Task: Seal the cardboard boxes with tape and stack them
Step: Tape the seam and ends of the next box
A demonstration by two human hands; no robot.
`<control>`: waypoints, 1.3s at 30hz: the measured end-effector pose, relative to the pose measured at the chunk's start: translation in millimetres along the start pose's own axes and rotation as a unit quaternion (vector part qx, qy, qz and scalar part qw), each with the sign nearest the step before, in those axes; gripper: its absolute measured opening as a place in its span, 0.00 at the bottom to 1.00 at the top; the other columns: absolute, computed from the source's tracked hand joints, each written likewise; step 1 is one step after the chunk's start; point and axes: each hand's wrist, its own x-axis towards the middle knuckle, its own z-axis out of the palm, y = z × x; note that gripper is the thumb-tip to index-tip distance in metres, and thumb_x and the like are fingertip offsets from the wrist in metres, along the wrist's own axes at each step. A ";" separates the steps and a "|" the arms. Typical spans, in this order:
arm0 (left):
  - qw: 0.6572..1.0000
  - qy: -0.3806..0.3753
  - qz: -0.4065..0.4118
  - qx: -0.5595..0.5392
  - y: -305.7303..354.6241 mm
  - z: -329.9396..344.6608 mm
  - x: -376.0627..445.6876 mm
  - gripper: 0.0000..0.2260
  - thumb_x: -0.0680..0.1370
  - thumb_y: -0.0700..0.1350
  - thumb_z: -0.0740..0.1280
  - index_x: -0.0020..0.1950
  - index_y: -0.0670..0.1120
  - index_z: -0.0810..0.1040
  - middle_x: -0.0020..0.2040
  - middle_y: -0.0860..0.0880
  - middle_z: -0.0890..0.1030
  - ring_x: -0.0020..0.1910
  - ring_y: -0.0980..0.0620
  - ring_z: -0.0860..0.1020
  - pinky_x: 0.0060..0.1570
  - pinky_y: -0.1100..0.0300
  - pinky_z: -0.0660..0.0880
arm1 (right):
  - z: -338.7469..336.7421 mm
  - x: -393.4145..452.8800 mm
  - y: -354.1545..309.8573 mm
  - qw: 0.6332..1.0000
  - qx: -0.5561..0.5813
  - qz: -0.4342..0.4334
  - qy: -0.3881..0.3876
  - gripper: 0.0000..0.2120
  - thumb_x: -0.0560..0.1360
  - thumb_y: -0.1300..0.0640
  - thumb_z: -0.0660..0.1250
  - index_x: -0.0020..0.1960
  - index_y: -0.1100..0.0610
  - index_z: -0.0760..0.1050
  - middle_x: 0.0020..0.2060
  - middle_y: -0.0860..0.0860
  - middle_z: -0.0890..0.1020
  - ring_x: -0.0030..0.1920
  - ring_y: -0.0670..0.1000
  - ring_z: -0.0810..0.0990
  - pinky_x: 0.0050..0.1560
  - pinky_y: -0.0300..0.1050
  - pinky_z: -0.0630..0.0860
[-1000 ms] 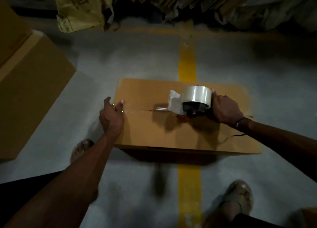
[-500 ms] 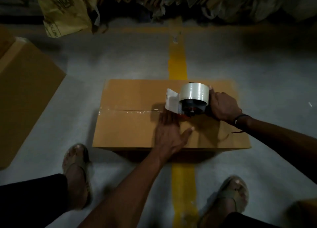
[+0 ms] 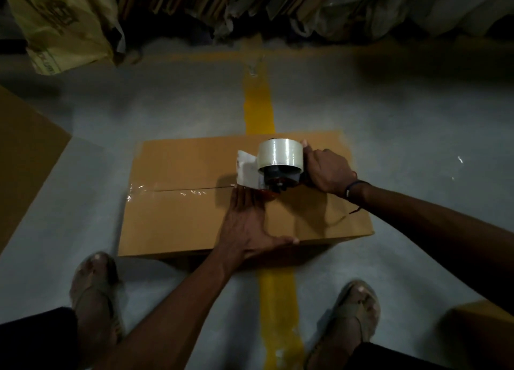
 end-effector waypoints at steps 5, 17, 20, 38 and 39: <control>0.997 -0.034 0.014 0.060 -11.9 2.8 2.2 0.64 0.63 0.87 0.53 0.84 0.44 0.48 0.84 0.41 0.46 0.84 0.43 0.42 0.81 0.43 0.45 | -7.4 -1.2 9.4 1.000 -0.017 -0.003 0.015 0.50 0.78 0.31 0.29 0.62 0.68 0.74 0.33 0.50 0.73 0.33 0.51 0.70 0.38 0.46 0.61; 0.996 -0.068 0.024 0.061 -10.8 3.5 0.2 0.68 0.62 0.88 0.53 0.83 0.39 0.37 0.83 0.41 0.33 0.82 0.44 0.33 0.81 0.41 0.43 | -56.7 -45.5 129.0 1.000 0.007 -0.023 0.003 0.49 0.51 0.67 0.87 0.64 0.82 0.66 0.33 0.71 0.78 0.26 0.69 0.78 0.20 0.58 0.74; 0.990 -0.092 0.084 0.058 23.6 14.8 10.2 0.70 0.61 0.88 0.52 0.82 0.38 0.34 0.82 0.39 0.31 0.81 0.42 0.31 0.81 0.40 0.43 | -57.1 -44.2 133.1 0.999 0.002 -0.043 -0.002 0.49 0.53 0.67 0.87 0.65 0.80 0.65 0.32 0.70 0.78 0.25 0.68 0.77 0.20 0.55 0.74; 0.962 -0.159 0.173 0.142 -63.1 -28.1 33.5 0.68 0.62 0.81 0.65 0.83 0.42 0.37 0.84 0.40 0.42 0.83 0.44 0.37 0.81 0.43 0.47 | -10.2 -34.5 19.2 0.995 0.022 0.052 0.085 0.38 0.84 0.37 0.37 0.48 0.58 0.80 0.31 0.50 0.77 0.32 0.48 0.75 0.36 0.45 0.73; 0.962 -0.158 0.172 0.143 -64.3 -28.9 33.7 0.68 0.62 0.80 0.66 0.84 0.42 0.37 0.84 0.40 0.42 0.83 0.44 0.38 0.81 0.43 0.47 | -11.4 -32.5 17.9 0.994 0.031 0.055 0.084 0.39 0.83 0.36 0.35 0.43 0.57 0.78 0.30 0.49 0.77 0.31 0.47 0.75 0.37 0.45 0.73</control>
